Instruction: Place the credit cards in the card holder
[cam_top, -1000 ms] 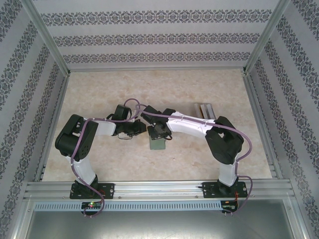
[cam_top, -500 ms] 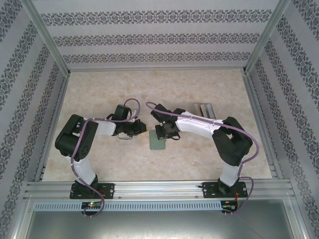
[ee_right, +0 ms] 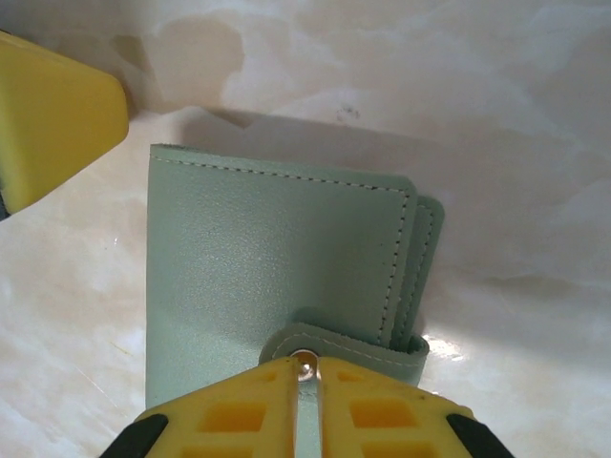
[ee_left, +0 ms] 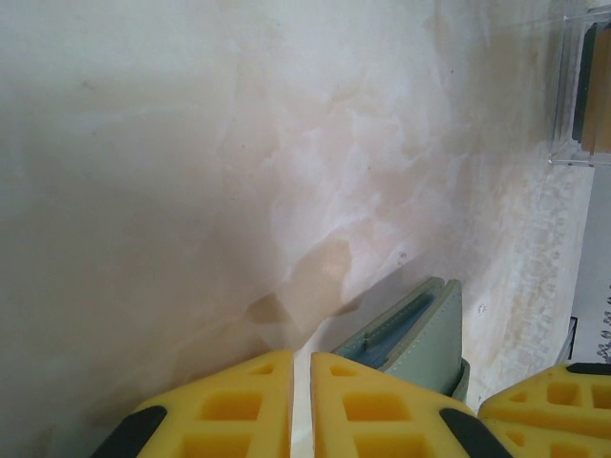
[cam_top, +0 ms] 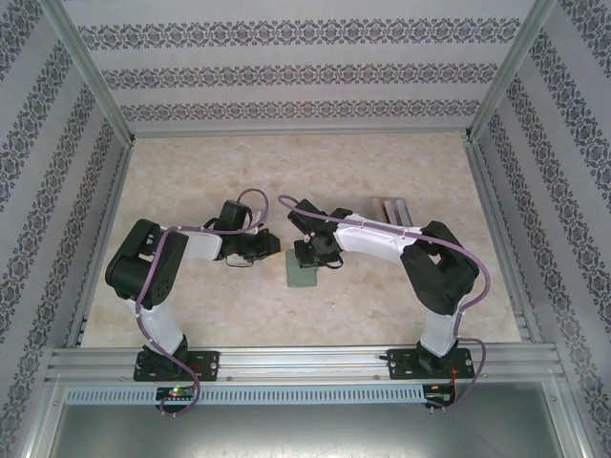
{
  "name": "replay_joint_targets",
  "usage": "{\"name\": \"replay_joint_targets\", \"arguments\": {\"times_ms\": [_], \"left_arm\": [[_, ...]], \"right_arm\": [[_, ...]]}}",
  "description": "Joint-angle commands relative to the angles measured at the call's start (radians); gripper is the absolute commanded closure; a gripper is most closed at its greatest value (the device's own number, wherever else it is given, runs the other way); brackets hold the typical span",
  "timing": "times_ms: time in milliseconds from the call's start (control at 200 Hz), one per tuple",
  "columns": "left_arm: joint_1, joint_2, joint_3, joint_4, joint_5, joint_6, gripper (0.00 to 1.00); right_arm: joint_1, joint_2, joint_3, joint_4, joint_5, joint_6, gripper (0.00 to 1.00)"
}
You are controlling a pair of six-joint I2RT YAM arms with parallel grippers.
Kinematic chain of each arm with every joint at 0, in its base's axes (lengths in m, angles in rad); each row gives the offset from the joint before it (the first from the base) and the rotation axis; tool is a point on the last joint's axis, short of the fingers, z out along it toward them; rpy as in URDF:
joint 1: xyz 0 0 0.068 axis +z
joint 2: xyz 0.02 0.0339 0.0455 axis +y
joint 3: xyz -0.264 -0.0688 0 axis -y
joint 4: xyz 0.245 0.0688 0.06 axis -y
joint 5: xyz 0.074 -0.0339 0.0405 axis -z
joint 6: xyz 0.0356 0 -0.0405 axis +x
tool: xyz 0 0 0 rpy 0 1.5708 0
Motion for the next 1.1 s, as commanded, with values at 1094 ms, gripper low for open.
{"name": "replay_joint_targets", "arguments": {"times_ms": [1094], "left_arm": [[0.019,0.032,-0.003,-0.059,-0.055,0.033,0.86]], "right_arm": [[0.014,0.036,0.036,0.003,0.004,0.011,0.7]]}}
